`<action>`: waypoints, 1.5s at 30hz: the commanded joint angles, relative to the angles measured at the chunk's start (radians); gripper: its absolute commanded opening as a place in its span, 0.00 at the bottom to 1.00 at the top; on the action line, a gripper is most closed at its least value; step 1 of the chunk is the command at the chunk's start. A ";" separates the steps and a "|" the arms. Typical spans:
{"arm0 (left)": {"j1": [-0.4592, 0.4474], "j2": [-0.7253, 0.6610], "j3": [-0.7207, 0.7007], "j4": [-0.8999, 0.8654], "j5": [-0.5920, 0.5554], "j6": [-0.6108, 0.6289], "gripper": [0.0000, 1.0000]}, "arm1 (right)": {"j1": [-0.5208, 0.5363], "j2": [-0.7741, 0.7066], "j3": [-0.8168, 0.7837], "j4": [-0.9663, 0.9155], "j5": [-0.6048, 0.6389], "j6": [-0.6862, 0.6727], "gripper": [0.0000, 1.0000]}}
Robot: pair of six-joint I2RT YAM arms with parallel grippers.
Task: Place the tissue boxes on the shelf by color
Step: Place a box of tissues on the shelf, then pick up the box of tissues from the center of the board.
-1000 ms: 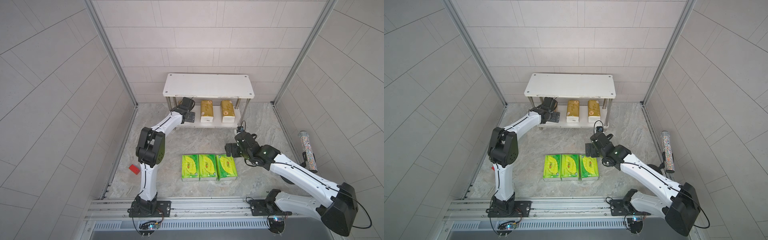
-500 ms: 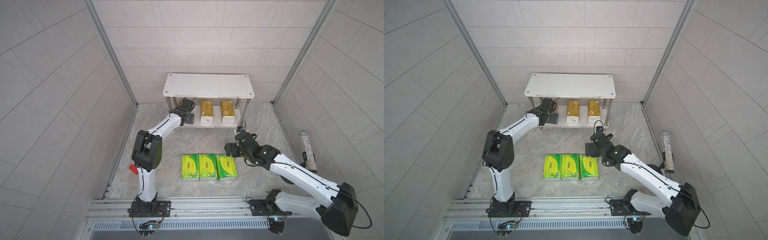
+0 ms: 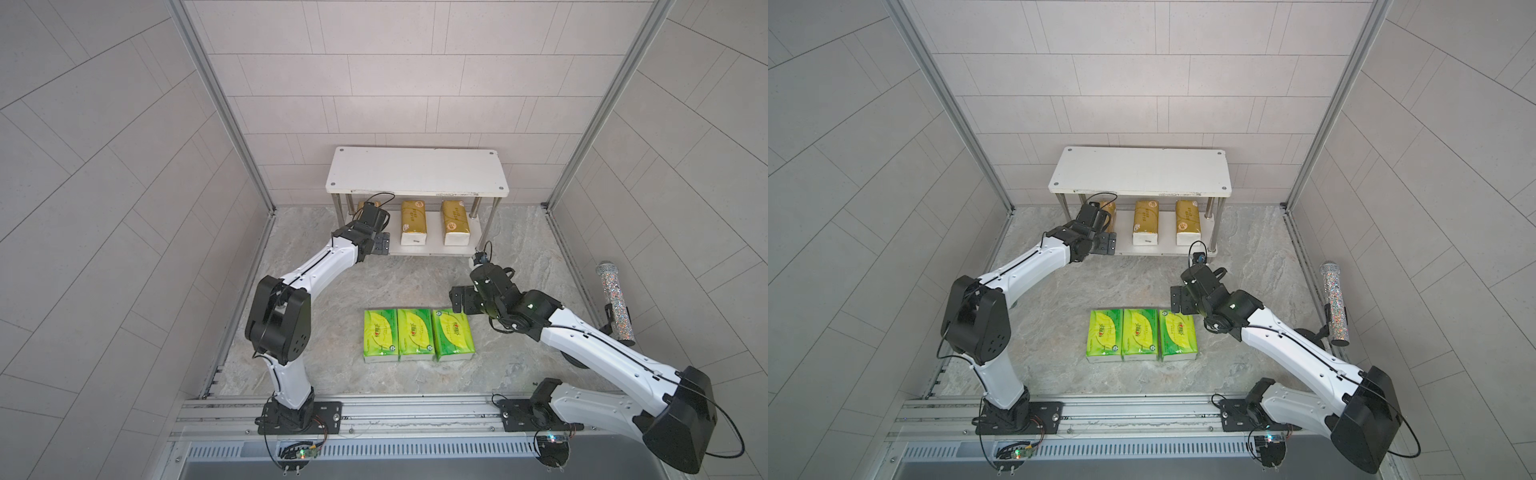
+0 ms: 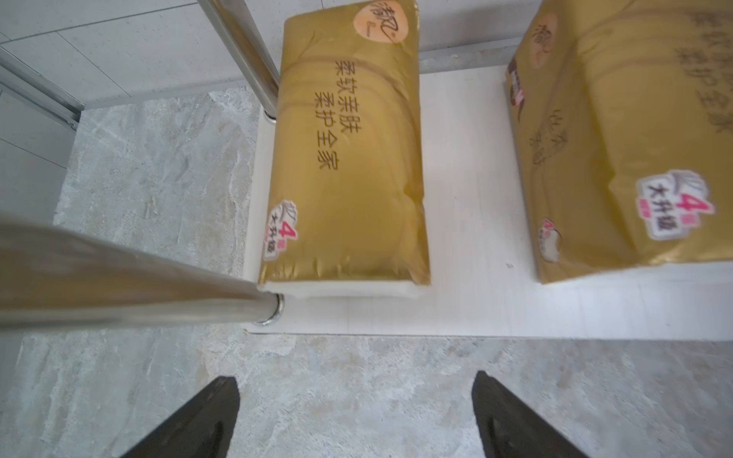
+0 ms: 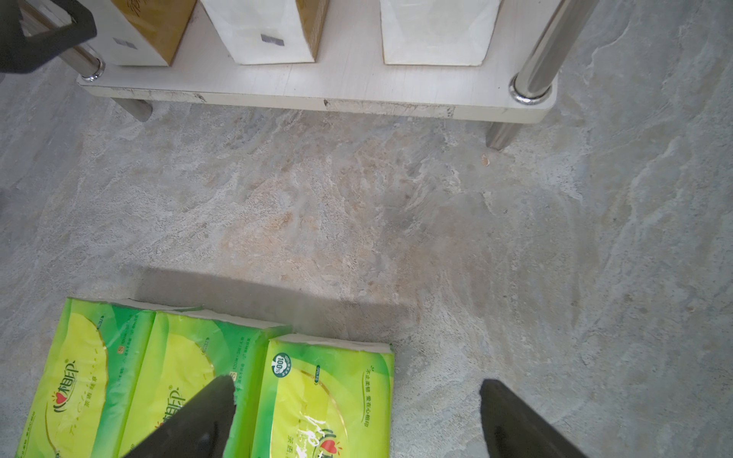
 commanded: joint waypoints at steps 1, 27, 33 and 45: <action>-0.027 -0.076 -0.061 0.005 -0.001 -0.068 1.00 | 0.007 -0.021 -0.009 -0.025 0.022 0.014 1.00; -0.254 -0.557 -0.512 -0.301 -0.072 -0.366 1.00 | 0.171 0.011 -0.118 -0.127 -0.032 0.169 1.00; -0.255 -0.549 -0.520 -0.302 -0.072 -0.354 1.00 | 0.242 0.064 -0.127 -0.104 0.019 0.219 1.00; -0.276 -0.532 -0.469 -0.314 0.041 -0.338 1.00 | 0.129 -0.056 -0.232 -0.066 -0.091 0.213 0.99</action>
